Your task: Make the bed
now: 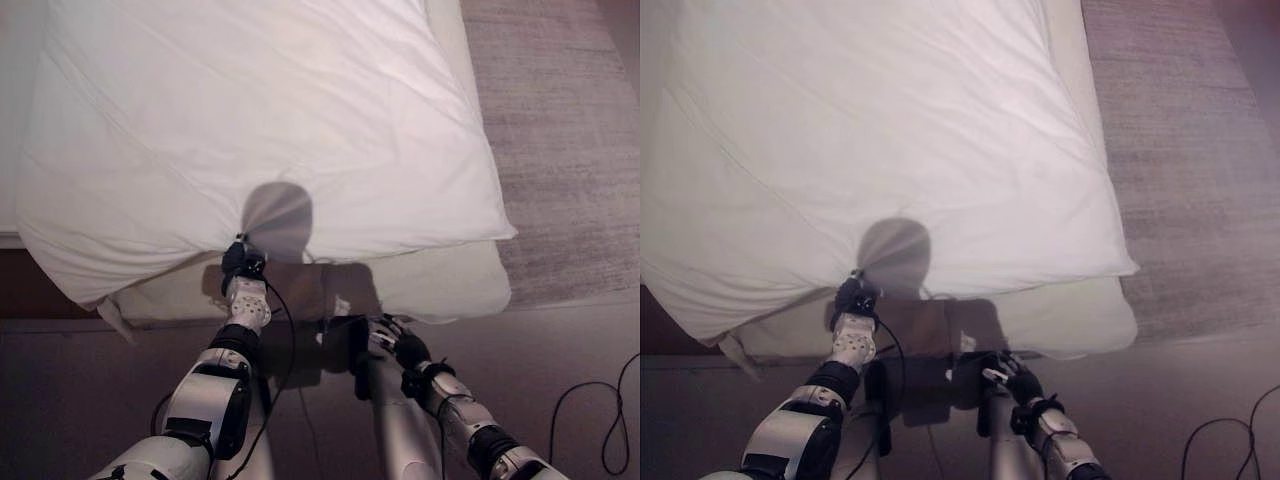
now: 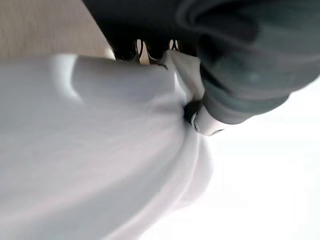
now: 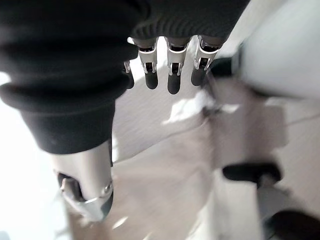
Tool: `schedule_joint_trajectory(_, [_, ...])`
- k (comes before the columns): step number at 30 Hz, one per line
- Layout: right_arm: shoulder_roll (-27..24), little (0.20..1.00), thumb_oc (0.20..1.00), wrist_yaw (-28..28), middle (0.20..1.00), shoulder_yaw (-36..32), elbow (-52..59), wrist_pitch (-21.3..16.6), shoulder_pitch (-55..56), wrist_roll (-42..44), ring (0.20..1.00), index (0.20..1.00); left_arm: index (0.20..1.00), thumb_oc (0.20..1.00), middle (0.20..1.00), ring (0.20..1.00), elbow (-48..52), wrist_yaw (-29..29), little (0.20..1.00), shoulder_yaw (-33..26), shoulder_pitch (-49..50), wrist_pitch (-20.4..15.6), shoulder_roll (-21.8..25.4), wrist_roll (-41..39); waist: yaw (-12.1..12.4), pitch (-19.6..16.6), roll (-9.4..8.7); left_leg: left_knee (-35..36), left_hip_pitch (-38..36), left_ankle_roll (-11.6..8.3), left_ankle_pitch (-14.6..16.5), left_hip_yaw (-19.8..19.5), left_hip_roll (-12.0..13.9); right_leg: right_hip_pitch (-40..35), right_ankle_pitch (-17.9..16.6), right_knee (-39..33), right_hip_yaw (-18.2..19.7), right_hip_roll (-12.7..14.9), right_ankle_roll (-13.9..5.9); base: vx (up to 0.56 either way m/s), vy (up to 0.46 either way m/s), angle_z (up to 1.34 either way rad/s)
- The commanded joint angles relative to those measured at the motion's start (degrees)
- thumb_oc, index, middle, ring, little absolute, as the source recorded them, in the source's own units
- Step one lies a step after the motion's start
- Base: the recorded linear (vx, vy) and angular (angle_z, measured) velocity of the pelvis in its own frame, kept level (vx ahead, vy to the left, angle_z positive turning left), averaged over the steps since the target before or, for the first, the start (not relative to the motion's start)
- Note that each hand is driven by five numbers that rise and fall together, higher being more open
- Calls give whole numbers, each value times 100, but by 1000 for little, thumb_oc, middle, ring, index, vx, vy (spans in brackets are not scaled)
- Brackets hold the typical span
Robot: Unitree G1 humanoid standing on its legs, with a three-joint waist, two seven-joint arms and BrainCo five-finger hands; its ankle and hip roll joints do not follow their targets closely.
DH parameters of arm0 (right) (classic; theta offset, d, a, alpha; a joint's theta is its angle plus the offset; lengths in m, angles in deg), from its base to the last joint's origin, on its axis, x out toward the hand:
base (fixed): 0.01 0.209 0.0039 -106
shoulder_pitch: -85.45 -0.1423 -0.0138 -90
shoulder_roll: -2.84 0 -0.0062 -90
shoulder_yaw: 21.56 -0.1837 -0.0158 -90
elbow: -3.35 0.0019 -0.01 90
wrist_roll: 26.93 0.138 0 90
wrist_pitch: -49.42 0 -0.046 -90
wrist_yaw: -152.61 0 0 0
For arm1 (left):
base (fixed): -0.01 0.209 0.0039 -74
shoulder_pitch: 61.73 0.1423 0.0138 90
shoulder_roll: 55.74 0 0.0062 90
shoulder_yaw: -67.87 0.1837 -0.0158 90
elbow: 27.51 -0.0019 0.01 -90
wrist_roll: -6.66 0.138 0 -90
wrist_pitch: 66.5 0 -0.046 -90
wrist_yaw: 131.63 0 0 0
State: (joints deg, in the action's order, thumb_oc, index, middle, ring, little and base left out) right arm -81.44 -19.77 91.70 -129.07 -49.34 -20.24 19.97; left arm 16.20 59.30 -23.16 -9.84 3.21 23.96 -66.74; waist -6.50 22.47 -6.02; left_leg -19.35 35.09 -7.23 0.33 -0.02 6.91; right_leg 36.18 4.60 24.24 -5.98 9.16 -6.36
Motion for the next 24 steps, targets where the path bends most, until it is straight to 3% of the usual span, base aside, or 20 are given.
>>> schedule_joint_trajectory(1, [58,1000,1000,496,1000,232,356,38,18,1012,1000,1000,200,200,200,200,504,-564,200,395,-420,-127,-129,-71,78,-39,189,-96,207,230,65,163,-316,25,-415,-512,-1,-275,-22,0,0,0])
schedule_joint_trajectory(7, [604,1000,1000,1032,1000,255,202,314,-597,2570,1000,1000,200,200,200,200,1590,-875,200,757,-103,-273,-397,-325,299,76,296,57,135,259,-21,72,-416,-115,-431,-593,-87,-244,-25,-1,-2,3])
schedule_joint_trajectory(9, [808,1000,1000,986,1000,219,89,339,-818,3020,1000,1000,200,200,200,200,1954,-883,200,918,26,-309,-483,-335,373,123,336,109,89,273,-43,37,-453,-164,-431,-616,-135,-218,-25,-1,-1,14])
schedule_joint_trajectory(18, [1054,1000,1000,1099,1000,364,174,1096,-1296,3960,1000,1000,200,200,200,200,3531,-1024,200,1462,523,-204,-441,-280,707,339,492,296,-79,309,-132,-179,-608,-381,-387,-630,-320,-120,-30,5,-21,16])
schedule_joint_trajectory(23, [1136,1000,1000,1021,1000,439,481,1026,-1320,4374,1000,1000,200,200,200,200,3997,-974,200,1691,668,-253,-457,-412,780,380,530,325,-115,328,-150,-225,-642,-422,-359,-593,-387,-83,-29,15,-4,16])
schedule_joint_trajectory(24, [1174,1000,1000,959,1000,345,546,871,-1416,4480,1000,1000,200,200,200,200,4139,-934,200,1739,693,-329,-471,-444,794,378,554,324,-111,339,-148,-233,-652,-430,-355,-604,-415,-68,-31,11,15,8])
